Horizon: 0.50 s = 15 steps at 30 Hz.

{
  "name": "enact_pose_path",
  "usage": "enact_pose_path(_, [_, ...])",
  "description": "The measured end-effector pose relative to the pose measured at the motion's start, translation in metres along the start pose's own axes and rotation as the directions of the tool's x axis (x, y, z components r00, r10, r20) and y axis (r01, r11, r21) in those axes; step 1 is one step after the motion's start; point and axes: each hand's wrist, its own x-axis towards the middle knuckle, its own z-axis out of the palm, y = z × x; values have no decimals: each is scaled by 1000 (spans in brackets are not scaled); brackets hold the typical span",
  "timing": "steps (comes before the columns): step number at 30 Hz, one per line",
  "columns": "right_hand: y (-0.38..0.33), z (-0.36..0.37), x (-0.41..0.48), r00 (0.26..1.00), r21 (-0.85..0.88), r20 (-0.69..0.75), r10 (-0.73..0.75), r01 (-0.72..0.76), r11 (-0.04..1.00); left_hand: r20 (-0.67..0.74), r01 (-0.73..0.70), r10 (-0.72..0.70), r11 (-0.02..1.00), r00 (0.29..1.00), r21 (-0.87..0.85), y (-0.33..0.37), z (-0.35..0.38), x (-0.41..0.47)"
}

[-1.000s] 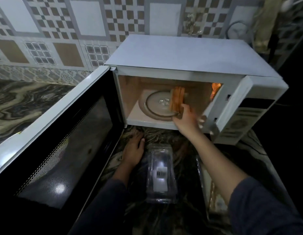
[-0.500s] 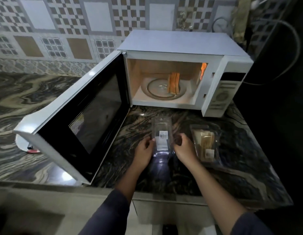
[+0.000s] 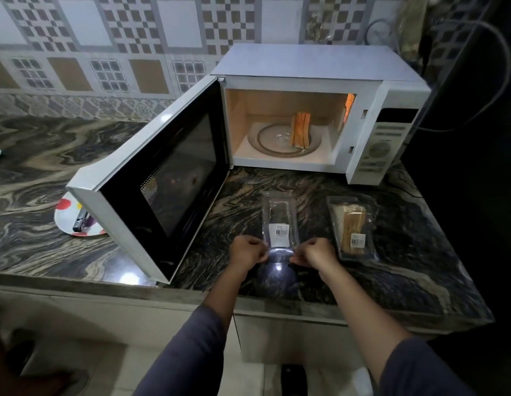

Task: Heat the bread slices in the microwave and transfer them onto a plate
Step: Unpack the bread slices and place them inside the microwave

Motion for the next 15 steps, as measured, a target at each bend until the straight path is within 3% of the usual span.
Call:
enact_pose_path(9, [1,-1,-2,1000,-7,15,0,0,1000,-90,-45,60,987,994,156,-8,1,3])
enact_pose_path(15, [16,-8,-18,990,-29,14,-142,142,989,-120,-174,225,927,967,333,-11,5,-19])
